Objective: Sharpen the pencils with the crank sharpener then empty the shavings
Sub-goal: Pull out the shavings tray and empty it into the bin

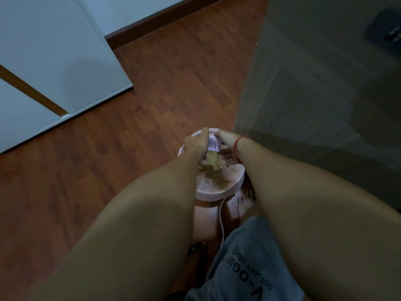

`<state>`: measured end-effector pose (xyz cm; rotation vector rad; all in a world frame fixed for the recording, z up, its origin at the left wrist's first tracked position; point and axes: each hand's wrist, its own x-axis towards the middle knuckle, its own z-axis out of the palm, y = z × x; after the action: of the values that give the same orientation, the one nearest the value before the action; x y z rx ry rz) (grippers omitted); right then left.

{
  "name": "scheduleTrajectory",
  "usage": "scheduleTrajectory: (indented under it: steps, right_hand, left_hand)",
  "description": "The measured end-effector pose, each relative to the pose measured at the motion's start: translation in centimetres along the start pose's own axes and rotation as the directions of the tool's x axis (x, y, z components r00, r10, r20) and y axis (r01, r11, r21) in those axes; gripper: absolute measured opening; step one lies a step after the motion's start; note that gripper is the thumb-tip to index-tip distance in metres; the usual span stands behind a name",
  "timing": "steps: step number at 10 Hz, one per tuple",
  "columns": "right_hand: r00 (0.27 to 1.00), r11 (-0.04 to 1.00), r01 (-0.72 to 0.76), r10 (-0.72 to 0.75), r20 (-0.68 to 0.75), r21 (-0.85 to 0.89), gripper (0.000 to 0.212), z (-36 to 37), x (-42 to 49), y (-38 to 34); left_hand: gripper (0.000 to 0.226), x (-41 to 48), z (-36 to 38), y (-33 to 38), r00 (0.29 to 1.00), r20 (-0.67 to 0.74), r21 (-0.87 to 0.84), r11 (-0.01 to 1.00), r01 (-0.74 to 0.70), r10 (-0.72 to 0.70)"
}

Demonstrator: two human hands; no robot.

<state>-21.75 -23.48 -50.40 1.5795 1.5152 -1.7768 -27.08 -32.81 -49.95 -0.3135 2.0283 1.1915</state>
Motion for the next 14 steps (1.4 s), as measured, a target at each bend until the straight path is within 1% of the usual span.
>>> scheduleTrajectory:
  steps: [1,2,3,4,5,6,7,8,9,10,11,12,13,14]
  right_hand:
    - [1.000,1.000,-0.004,0.004,-0.007,0.006,0.030,-0.2,-0.1,-0.1]
    - [1.000,1.000,-0.015,0.015,-0.018,0.009,0.039,-0.4,-0.4,0.0]
    - [1.000,0.999,-0.027,0.027,-0.007,0.017,0.047,-0.2,2.3,0.4]
    - [1.000,0.999,0.000,0.000,-0.016,0.035,0.038,-0.2,2.2,0.3]
    - [1.000,0.999,0.002,-0.002,-0.004,0.040,0.044,-0.1,1.4,0.4]
    - [0.999,0.998,0.036,-0.034,-0.031,0.053,0.028,0.0,0.5,0.1]
    - [0.998,0.995,0.060,-0.058,-0.034,0.074,0.030,0.1,-3.0,-0.3]
    - [0.997,0.999,0.046,-0.044,-0.068,0.027,0.020,0.2,-2.6,-0.6]
    - [0.994,0.998,0.037,-0.031,-0.104,0.054,0.013,0.0,-3.3,-0.7]
    - [0.997,0.998,0.050,-0.049,-0.067,0.027,0.025,0.1,-3.5,-0.8]
    - [0.993,0.998,0.047,-0.042,-0.109,0.046,0.023,0.2,-3.5,-0.8]
    - [0.996,0.998,0.059,-0.057,-0.073,0.031,0.027,0.2,-3.9,-0.8]
    - [0.993,0.996,0.083,-0.079,-0.085,0.044,0.027,0.4,-4.5,-1.0]
    - [0.994,0.996,0.061,-0.055,-0.091,0.065,0.020,0.4,-5.1,-1.0]
  left_hand:
    - [0.064,-0.4,0.1,0.0,1.000,0.022,0.013,1.000,-0.002,0.001]
    - [0.064,-0.3,0.0,0.1,1.000,0.020,0.010,1.000,-0.011,0.010]
    - [0.076,-0.1,0.0,0.0,1.000,-0.003,0.009,1.000,-0.005,0.005]
    - [0.062,-0.5,-0.4,0.2,0.999,0.045,0.042,0.999,-0.021,0.019]
    - [0.064,-0.4,-0.4,0.0,1.000,0.021,0.044,0.999,-0.016,0.015]
    - [0.055,-0.7,-0.2,0.3,0.998,0.053,0.046,0.999,-0.028,0.026]
    - [0.060,-0.5,-0.2,0.4,0.999,0.032,0.045,0.999,-0.025,0.024]
    - [0.064,-0.2,-0.1,0.5,0.999,0.028,0.041,0.998,-0.037,0.036]
    - [0.045,-0.7,0.0,0.8,0.992,0.123,0.030,0.999,-0.038,0.034]
    - [0.053,-0.1,-0.1,0.6,0.996,0.078,0.030,0.999,-0.042,0.040]
    - [0.052,-0.4,0.0,0.5,0.995,0.092,0.023,0.999,-0.042,0.040]
    - [0.059,-0.5,0.0,0.4,0.999,0.022,-0.027,0.999,-0.027,0.028]
    - [0.055,-0.6,0.1,0.6,0.999,0.014,-0.066,0.997,-0.028,0.029]
    - [0.054,-0.8,0.0,0.7,1.000,0.023,-0.067,0.998,-0.014,0.015]
